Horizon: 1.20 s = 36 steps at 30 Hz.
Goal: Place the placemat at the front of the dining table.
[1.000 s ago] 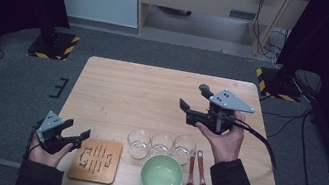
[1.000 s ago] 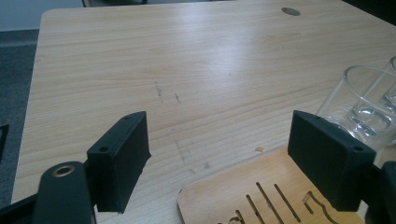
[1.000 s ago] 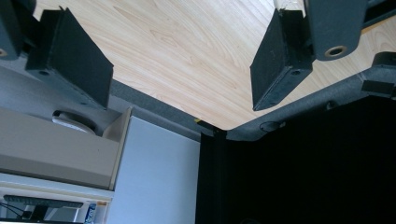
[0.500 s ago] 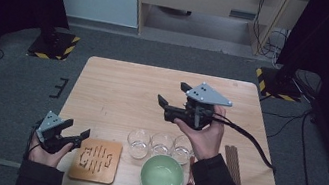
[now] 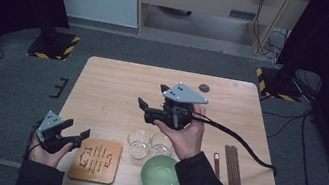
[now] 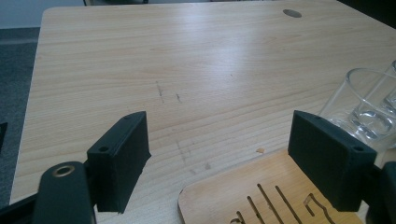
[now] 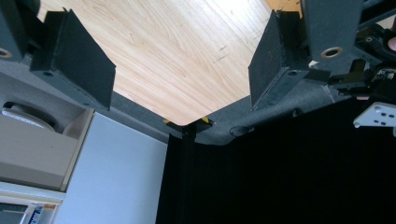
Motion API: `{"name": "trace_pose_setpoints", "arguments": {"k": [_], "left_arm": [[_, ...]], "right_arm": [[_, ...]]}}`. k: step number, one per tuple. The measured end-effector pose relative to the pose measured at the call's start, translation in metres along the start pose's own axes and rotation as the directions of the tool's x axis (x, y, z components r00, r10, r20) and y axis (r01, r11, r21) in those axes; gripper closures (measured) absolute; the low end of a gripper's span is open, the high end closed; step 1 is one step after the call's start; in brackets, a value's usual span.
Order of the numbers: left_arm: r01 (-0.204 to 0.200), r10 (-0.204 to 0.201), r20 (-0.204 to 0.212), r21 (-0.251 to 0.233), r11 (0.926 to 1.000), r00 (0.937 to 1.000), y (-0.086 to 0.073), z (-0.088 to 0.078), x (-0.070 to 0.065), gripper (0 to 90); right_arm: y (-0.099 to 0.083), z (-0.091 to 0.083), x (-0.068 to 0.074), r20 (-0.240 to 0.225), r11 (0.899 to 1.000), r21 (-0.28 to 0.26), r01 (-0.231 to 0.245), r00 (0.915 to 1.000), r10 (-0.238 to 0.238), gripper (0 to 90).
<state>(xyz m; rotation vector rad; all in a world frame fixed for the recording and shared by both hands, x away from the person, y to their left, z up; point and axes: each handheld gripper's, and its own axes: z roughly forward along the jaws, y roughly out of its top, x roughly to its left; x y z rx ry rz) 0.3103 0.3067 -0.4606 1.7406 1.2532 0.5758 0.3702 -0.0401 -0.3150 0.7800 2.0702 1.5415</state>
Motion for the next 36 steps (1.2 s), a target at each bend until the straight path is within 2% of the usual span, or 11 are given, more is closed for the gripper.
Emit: {"name": "trace_pose_setpoints", "arguments": {"k": [4, 6, 8, 10, 13, 16, 24, 27, 32, 36], "left_arm": [[0.003, -0.003, 0.002, -0.006, 1.0, 1.0, 0.0, -0.001, 0.0, 19.7], [0.004, -0.004, 0.002, -0.005, 1.0, 1.0, 0.0, 0.0, 0.0, 19.7], [0.008, -0.008, 0.004, -0.005, 1.0, 1.0, 0.0, 0.0, 0.001, 19.7], [0.009, -0.009, 0.007, -0.006, 0.9999, 0.9999, 0.0, 0.0, 0.001, 19.5], [0.011, -0.011, 0.008, -0.006, 0.9999, 0.9999, 0.0, 0.0, 0.001, 19.5], [0.015, -0.015, 0.006, -0.009, 0.9999, 0.9999, 0.0, 0.0, 0.002, 19.3], [0.015, -0.015, 0.002, -0.004, 0.9999, 0.9999, -0.001, 0.0, 0.003, 19.1], [0.011, -0.011, 0.001, 0.003, 0.9999, 0.9999, -0.001, 0.0, 0.004, 18.9], [0.012, -0.012, -0.001, 0.019, 0.9998, 0.9999, -0.003, 0.002, 0.005, 18.7], [0.006, -0.006, -0.008, 0.047, 0.9989, 0.9999, -0.005, 0.004, 0.006, 17.0]], "right_arm": [[0.005, 0.007, 0.009, -0.036, 1.0, 0.002, -0.007, 0.9993, 0.007, 23.3], [0.009, 0.01, 0.013, -0.026, 1.0, 0.01, 0.019, 0.9995, -0.019, 23.2], [0.01, 0.012, 0.016, -0.056, 1.0, -0.016, -0.02, 0.9983, 0.019, 23.3], [0.009, 0.014, 0.017, -0.052, 0.999, -0.021, -0.033, 0.9981, 0.032, 23.3], [0.009, 0.017, 0.02, -0.036, 1.0, 0.003, -0.005, 0.9993, 0.005, 23.2], [0.011, 0.024, 0.032, -0.071, 1.0, 0.011, -0.005, 0.9975, 0.005, 23.2], [0.016, 0.035, 0.053, -0.096, 1.0, 0.017, 0.005, 0.9954, -0.003, 23.2], [0.011, 0.04, 0.06, -0.115, 1.0, 0.012, -0.025, 0.993, 0.027, 23.2], [-0.002, 0.048, 0.071, -0.117, 0.999, 0.034, -0.022, 0.9928, 0.026, 23.1], [-0.02, 0.057, 0.084, -0.125, 0.995, 0.098, -0.011, 0.9919, 0.023, 23.2]]}}
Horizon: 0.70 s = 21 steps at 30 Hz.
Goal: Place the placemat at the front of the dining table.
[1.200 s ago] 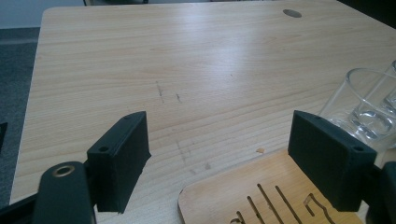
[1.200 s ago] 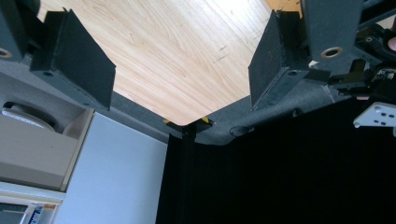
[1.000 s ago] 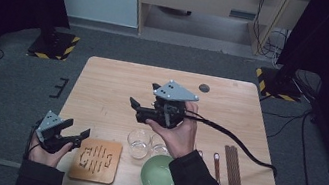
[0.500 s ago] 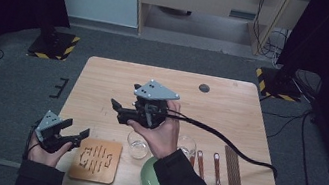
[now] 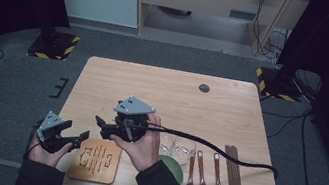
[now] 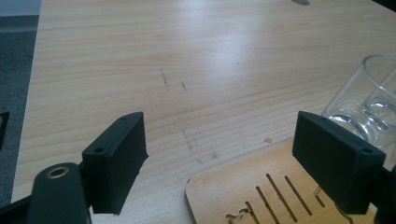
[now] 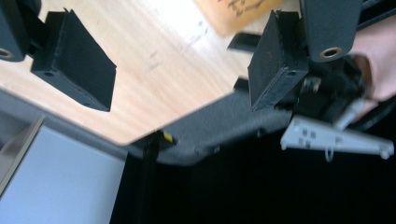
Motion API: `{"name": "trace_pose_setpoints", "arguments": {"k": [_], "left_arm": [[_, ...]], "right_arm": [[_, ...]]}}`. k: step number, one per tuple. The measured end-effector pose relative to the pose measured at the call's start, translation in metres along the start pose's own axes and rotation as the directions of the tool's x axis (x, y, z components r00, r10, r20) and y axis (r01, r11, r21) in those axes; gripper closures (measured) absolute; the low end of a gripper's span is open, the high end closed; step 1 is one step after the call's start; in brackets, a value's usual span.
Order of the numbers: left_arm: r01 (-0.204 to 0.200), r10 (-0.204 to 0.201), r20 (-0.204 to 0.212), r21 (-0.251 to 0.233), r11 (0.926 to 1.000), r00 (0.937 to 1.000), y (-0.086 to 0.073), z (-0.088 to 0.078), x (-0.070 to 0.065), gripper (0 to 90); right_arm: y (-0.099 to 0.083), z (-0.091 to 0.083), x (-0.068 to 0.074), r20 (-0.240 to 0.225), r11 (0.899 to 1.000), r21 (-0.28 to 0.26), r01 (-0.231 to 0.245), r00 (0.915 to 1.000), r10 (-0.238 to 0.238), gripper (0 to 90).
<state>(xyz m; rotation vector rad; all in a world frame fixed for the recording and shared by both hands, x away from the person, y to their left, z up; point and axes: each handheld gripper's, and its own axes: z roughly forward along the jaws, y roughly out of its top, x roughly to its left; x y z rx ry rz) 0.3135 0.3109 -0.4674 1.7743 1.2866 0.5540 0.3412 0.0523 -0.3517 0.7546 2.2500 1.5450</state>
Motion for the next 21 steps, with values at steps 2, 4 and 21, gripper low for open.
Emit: {"name": "trace_pose_setpoints", "arguments": {"k": [2, 4, 21], "left_arm": [[0.002, -0.002, 0.0, 0.003, 1.0, 1.0, 0.0, 0.001, 0.0, 16.2], [0.002, -0.002, -0.001, 0.013, 0.9999, 1.0, -0.001, 0.002, 0.001, 15.7], [0.014, -0.014, -0.003, 0.035, 0.9993, 0.9999, -0.005, 0.006, 0.005, 16.1]], "right_arm": [[-0.003, 0.002, 0.002, -0.003, 1.0, 0.013, 0.0, 1.0, 0.0, 23.2], [-0.011, 0.007, 0.007, -0.008, 1.0, 0.029, -0.003, 1.0, 0.003, 23.2], [-0.058, 0.032, 0.037, -0.014, 0.991, 0.128, -0.037, 0.9991, 0.039, 25.1]]}}
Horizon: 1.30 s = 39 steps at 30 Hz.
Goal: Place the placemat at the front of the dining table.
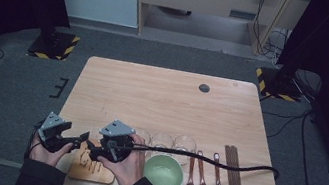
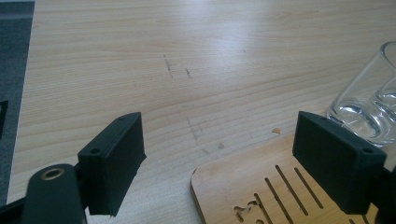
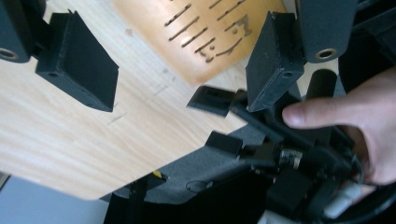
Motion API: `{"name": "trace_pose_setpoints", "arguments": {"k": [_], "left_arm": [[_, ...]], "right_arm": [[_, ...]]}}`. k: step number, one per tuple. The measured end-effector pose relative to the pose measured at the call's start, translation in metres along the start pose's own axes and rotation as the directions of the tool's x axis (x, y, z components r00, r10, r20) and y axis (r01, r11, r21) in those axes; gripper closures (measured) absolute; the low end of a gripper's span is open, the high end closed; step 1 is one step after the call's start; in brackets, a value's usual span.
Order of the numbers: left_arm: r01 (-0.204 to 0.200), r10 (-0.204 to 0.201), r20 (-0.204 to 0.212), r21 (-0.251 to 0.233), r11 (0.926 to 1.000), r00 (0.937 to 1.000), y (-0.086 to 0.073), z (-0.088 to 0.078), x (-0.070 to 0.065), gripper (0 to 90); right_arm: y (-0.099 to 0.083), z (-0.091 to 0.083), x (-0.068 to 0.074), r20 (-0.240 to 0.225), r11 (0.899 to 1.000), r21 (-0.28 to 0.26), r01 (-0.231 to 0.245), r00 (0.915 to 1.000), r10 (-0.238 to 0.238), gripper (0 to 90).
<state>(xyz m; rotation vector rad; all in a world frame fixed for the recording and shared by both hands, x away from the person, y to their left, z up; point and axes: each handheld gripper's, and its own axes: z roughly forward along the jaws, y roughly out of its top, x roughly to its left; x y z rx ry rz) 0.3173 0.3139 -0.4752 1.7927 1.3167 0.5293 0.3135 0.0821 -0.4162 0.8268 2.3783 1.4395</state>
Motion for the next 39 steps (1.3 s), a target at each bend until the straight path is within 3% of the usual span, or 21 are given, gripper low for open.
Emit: {"name": "trace_pose_setpoints", "arguments": {"k": [9, 17, 26, 27, 30, 32, 36, 39], "left_arm": [[-0.002, 0.002, 0.001, 0.012, 0.9999, 1.0, -0.001, 0.002, 0.001, 16.5], [-0.016, 0.016, 0.006, 0.035, 0.9992, 0.9998, -0.002, 0.006, 0.0, 16.5], [-0.041, 0.039, 0.017, 0.106, 0.9935, 0.9991, -0.006, 0.015, -0.001, 13.4], [-0.043, 0.041, 0.018, 0.111, 0.9928, 0.999, -0.006, 0.015, -0.002, 12.9], [-0.066, 0.063, 0.027, 0.144, 0.9873, 0.9977, -0.007, 0.02, -0.005, 12.2], [-0.07, 0.067, 0.03, 0.152, 0.9858, 0.9973, -0.007, 0.021, -0.006, 11.8], [-0.089, 0.082, 0.048, 0.183, 0.9791, 0.9955, -0.008, 0.027, -0.011, 11.3], [-0.105, 0.096, 0.053, 0.206, 0.9728, 0.9939, -0.009, 0.032, -0.013, 11.2]], "right_arm": [[-0.021, 0.014, 0.009, 0.002, 0.997, 0.074, -0.016, 0.9999, 0.016, 25.8], [-0.037, 0.024, 0.015, 0.021, 0.995, 0.102, -0.019, 0.9996, 0.017, 27.0], [-0.052, 0.032, 0.02, 0.059, 0.989, 0.144, -0.034, 0.9979, 0.026, 25.5], [-0.054, 0.033, 0.021, 0.067, 0.986, 0.16, -0.046, 0.9971, 0.035, 25.4], [-0.058, 0.037, 0.021, 0.074, 0.963, 0.253, -0.095, 0.9942, 0.079, 25.7], [-0.061, 0.039, 0.02, 0.071, 0.95, 0.295, -0.1, 0.9941, 0.082, 29.2], [-0.067, 0.042, 0.022, 0.077, 0.953, 0.29, -0.092, 0.9944, 0.073, 32.2], [-0.073, 0.046, 0.023, 0.094, 0.949, 0.3, -0.099, 0.9929, 0.074, 28.7]]}}
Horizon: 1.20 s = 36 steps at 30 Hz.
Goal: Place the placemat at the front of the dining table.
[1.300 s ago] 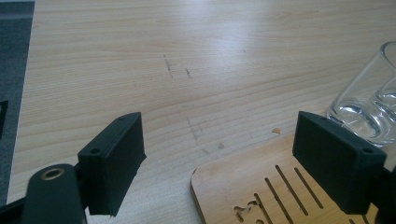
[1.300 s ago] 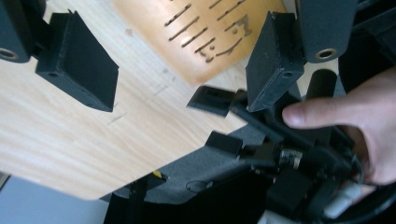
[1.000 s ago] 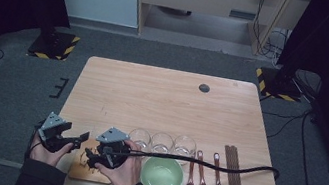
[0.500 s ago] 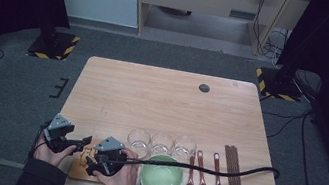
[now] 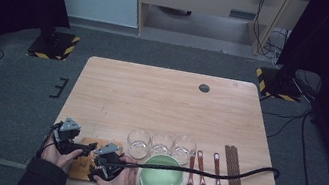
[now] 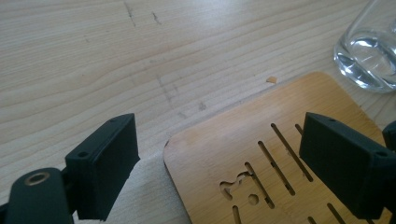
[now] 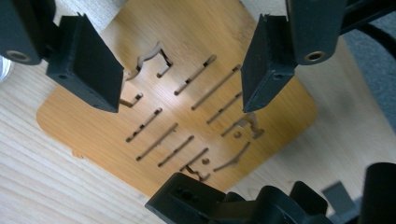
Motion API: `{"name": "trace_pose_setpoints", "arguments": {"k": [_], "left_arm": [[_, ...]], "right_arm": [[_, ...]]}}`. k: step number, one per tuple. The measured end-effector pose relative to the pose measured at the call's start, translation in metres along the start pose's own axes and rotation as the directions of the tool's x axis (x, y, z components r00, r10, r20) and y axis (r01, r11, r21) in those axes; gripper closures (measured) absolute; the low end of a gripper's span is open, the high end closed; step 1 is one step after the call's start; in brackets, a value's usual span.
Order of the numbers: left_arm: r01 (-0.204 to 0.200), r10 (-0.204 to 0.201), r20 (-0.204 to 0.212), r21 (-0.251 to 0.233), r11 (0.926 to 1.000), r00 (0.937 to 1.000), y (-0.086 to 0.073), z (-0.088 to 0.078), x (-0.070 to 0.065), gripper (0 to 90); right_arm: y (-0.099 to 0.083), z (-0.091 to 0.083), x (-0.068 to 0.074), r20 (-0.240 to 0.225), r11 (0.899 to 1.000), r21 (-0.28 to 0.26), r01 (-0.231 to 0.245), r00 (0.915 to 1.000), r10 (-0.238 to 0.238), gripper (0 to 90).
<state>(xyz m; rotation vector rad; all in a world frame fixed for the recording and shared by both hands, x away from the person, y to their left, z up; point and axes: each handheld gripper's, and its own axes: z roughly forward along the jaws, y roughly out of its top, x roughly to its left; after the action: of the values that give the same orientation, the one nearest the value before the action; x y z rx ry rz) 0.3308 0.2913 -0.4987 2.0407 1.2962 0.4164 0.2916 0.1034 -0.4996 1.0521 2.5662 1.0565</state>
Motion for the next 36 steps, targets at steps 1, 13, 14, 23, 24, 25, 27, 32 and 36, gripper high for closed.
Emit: {"name": "trace_pose_setpoints", "arguments": {"k": [1, 13, 14, 23, 24, 25, 27, 32, 36], "left_arm": [[-0.01, 0.01, -0.001, 0.003, 0.9999, 0.9999, 0.0, 0.002, 0.0, 11.1], [-0.026, 0.026, 0.008, 0.046, 0.9986, 0.9996, 0.002, 0.012, -0.007, 10.2], [-0.028, 0.028, 0.007, 0.051, 0.9983, 0.9996, 0.002, 0.012, -0.007, 10.2], [-0.027, 0.026, 0.004, 0.084, 0.9961, 0.9996, 0.001, 0.016, -0.008, 8.7], [-0.029, 0.028, 0.003, 0.088, 0.9957, 0.9996, 0.0, 0.017, -0.008, 8.5], [-0.029, 0.03, 0.0, 0.093, 0.9952, 0.9996, 0.0, 0.018, -0.008, 8.2], [-0.031, 0.031, -0.001, 0.097, 0.9949, 0.9995, 0.0, 0.018, -0.009, 7.8], [-0.03, 0.03, 0.001, 0.118, 0.9926, 0.9995, -0.001, 0.021, -0.009, 7.2], [-0.028, 0.028, 0.0, 0.106, 0.994, 0.9996, 0.001, 0.021, -0.009, 7.1]], "right_arm": [[-0.001, 0.001, 0.0, 0.012, 1.0, 0.002, -0.001, 0.9999, 0.001, 28.2], [-0.011, 0.006, -0.006, 0.072, 0.998, -0.007, -0.057, 0.9957, 0.057, 23.3], [-0.011, 0.007, -0.006, 0.077, 0.998, -0.01, -0.059, 0.9952, 0.06, 22.9], [-0.013, 0.01, -0.004, 0.11, 0.999, -0.026, -0.041, 0.993, 0.043, 19.9], [-0.014, 0.011, -0.004, 0.114, 0.999, -0.031, -0.04, 0.9925, 0.044, 19.4], [-0.014, 0.011, -0.004, 0.118, 0.999, -0.038, -0.035, 0.9922, 0.04, 19.3], [-0.014, 0.011, -0.004, 0.123, 0.999, -0.039, -0.034, 0.9917, 0.038, 19.1], [-0.016, 0.013, -0.003, 0.149, 0.998, -0.052, -0.02, 0.9884, 0.028, 16.8], [-0.017, 0.014, -0.003, 0.153, 0.998, -0.062, -0.025, 0.9877, 0.034, 16.0]]}}
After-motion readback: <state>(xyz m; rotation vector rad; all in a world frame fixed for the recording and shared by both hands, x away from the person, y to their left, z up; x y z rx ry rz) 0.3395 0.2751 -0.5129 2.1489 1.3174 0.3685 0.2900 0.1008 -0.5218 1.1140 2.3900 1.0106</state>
